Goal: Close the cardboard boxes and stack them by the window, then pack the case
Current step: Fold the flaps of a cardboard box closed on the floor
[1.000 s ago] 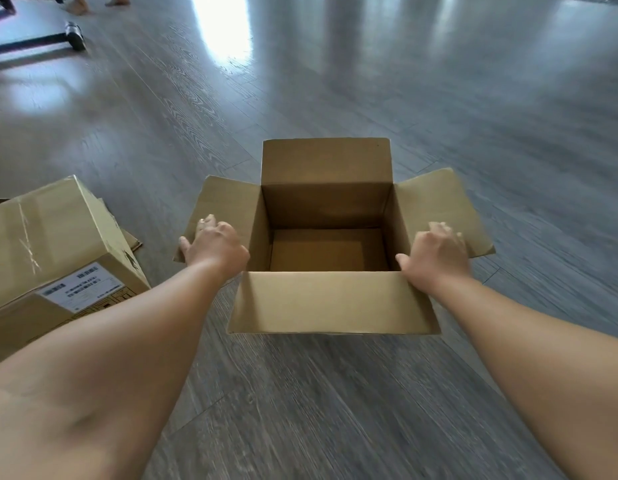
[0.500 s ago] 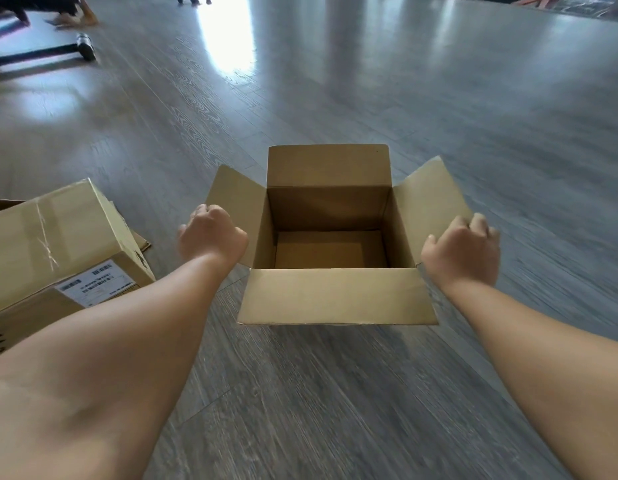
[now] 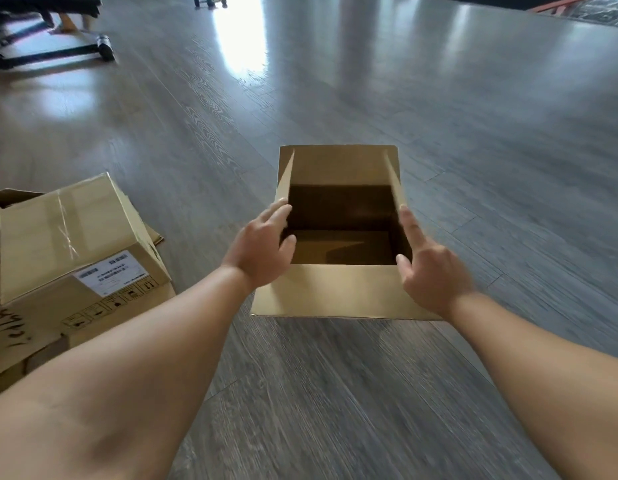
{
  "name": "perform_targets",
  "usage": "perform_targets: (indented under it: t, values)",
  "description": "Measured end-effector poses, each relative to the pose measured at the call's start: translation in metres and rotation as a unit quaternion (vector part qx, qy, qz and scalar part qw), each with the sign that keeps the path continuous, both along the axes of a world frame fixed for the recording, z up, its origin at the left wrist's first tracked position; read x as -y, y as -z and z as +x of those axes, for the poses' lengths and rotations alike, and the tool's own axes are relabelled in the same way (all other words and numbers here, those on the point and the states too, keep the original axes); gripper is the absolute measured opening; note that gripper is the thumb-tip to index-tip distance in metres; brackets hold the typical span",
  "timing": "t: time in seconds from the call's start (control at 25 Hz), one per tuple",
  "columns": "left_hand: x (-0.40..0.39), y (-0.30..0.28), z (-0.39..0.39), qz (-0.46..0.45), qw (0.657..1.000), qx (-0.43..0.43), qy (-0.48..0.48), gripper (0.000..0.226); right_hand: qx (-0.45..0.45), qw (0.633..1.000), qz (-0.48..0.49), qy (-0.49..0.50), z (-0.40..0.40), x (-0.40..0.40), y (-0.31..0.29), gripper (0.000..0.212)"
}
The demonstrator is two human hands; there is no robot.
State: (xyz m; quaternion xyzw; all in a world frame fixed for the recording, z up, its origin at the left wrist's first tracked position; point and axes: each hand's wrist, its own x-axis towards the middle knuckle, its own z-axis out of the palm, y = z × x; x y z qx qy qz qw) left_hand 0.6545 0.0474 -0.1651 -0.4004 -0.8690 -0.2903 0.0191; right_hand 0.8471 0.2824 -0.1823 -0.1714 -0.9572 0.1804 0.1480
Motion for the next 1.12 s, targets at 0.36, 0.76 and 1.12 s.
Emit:
perform_targets:
  t: [0.36, 0.76, 1.12]
  values:
    - [0.031, 0.027, -0.019, -0.219, 0.973, 0.074, 0.025, 0.042, 0.211, 0.977, -0.024, -0.022, 0.028, -0.045, 0.024, 0.074]
    - [0.063, 0.023, -0.048, -0.219, 0.974, -0.018, 0.058, 0.058, 0.092, 0.988, -0.121, 0.020, 0.049, -0.064, 0.016, 0.051]
    - [0.032, 0.011, -0.031, -0.179, 0.978, 0.104, -0.019, 0.040, 0.049, 0.969, -0.163, 0.177, -0.016, -0.043, 0.012, 0.030]
